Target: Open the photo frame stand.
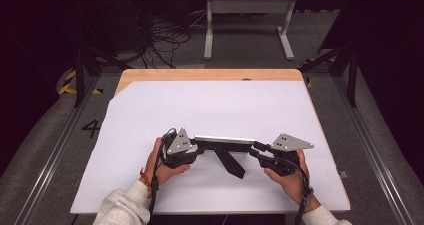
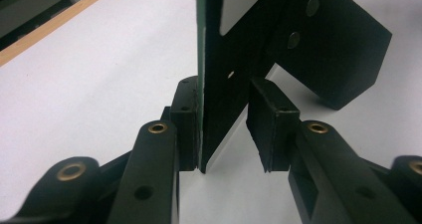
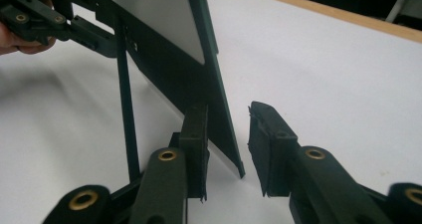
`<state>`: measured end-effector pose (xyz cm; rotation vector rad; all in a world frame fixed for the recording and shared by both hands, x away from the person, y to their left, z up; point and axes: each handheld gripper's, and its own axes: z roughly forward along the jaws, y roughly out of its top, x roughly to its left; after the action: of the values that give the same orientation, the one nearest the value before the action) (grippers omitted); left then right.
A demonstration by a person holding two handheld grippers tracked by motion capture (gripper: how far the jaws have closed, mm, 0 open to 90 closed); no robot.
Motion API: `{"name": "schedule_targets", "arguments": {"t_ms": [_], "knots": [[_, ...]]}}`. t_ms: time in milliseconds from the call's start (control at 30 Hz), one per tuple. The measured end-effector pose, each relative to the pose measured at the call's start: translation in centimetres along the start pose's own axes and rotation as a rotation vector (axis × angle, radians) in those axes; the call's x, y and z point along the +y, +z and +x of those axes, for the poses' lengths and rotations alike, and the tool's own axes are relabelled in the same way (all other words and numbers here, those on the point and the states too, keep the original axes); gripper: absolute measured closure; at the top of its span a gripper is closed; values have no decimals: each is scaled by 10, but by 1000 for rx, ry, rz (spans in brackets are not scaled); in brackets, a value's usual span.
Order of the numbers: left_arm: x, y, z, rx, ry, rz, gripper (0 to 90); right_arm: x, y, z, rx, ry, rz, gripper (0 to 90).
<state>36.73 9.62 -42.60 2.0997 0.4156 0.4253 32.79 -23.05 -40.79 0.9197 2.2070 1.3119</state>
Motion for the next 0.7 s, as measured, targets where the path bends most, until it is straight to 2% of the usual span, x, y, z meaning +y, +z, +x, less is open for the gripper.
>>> {"name": "schedule_targets", "arguments": {"t_ms": [133,300,433,700], "knots": [[1,-5,1,-6,0,-20,672,4,-1,4,5,-28,-34,742],[3,-12,2,-12,4,-46,667,7,-2,6,-3,-51,-39,751],[4,-11,1,-13,4,-47,673,7,-1,5,2,-53,-41,753],[4,-13,-1,-1,13,-33,744,8,3,0,-9,-37,-35,747]]}}
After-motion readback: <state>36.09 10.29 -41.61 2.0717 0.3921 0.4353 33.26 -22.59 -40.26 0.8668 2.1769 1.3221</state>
